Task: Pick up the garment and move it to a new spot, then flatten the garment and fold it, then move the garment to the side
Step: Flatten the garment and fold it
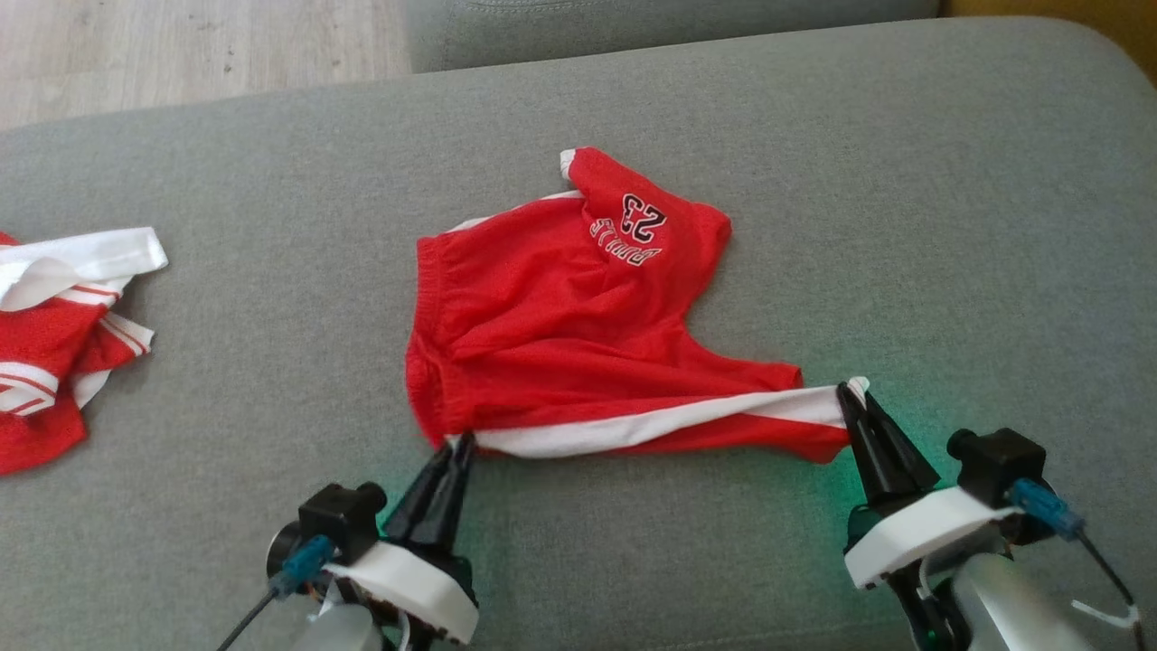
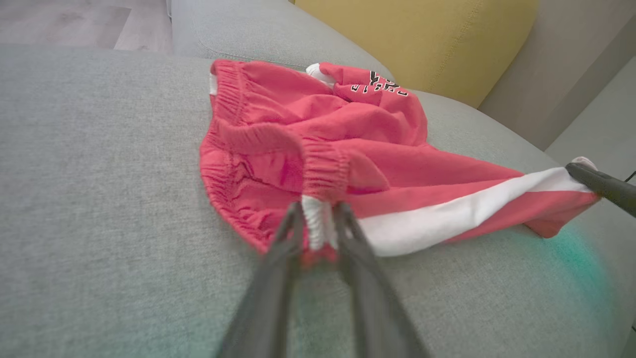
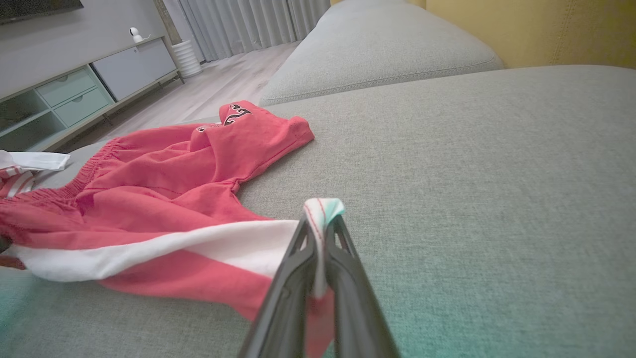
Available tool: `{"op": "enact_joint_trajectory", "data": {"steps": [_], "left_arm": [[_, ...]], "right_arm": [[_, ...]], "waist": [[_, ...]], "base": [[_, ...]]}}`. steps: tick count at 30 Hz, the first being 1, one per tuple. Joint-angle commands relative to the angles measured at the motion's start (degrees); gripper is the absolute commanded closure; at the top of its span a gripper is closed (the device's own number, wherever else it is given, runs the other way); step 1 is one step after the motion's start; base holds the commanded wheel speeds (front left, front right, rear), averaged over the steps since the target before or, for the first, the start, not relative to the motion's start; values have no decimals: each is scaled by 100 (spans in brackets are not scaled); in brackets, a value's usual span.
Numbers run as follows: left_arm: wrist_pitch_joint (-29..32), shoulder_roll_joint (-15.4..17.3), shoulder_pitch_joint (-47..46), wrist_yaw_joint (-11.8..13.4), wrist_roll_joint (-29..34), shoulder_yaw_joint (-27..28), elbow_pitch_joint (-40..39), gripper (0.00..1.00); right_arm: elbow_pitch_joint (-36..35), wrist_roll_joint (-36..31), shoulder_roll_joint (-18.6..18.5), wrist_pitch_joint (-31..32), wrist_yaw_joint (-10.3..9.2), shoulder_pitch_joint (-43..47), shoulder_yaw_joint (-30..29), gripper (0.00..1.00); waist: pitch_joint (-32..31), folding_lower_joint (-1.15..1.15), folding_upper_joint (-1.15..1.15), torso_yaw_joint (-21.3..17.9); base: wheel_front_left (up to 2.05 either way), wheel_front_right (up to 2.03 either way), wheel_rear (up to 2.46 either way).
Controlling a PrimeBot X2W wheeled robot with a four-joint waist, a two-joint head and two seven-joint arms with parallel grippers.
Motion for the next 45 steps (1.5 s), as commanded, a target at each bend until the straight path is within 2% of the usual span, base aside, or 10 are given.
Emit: {"op": "enact_joint_trajectory", "data": {"steps": [1,6,11,15,16,22,26,34,39,45], "left_arm": [[-31,98,-248,9,-1,133,-126,100],[-31,154,-325,9,-53,-10,-59,100],[-31,377,-653,9,-234,-33,-582,100],[-31,903,-1279,9,-367,-282,-1277,100],[-31,903,-1279,9,-367,-282,-1277,100],[-31,1774,-2684,9,-640,-634,-1831,100],[26,2000,-3504,9,-1104,-755,-1844,100],[418,1906,-4371,9,-1935,-974,-1648,100],[287,1733,-4987,9,-1858,-1104,-835,100],[-21,1358,-5808,44,-1477,-493,-18,100]], "right_arm": [[-138,-24,7,-38,-4,-235,106,100],[-165,-1,33,-38,-4,-318,73,100],[-631,122,83,-38,-4,-479,-206,100],[-1251,293,30,-38,-4,-784,-479,100],[-1251,293,30,-38,-4,-784,-479,100],[-1846,461,-298,-38,-4,-1740,-494,100],[-2018,572,-531,-38,-4,-2499,-405,100],[-1382,672,-854,0,-4,-3717,128,100],[-326,533,-693,47,-4,-4712,405,100],[362,-5,-443,-33,-4,-5910,-269,100]], "waist": [[11,0,0,2],[-13,0,0,14],[-281,0,0,59],[-637,0,0,127],[-637,0,0,127],[-966,0,0,227],[-1078,0,0,261],[-820,0,0,289],[16,0,0,223],[657,0,0,155]], "base": [[0,0,0],[0,0,0],[0,0,0],[0,0,0],[0,0,0],[0,0,0],[0,0,0],[0,0,0],[0,0,0],[0,0,0]]}}
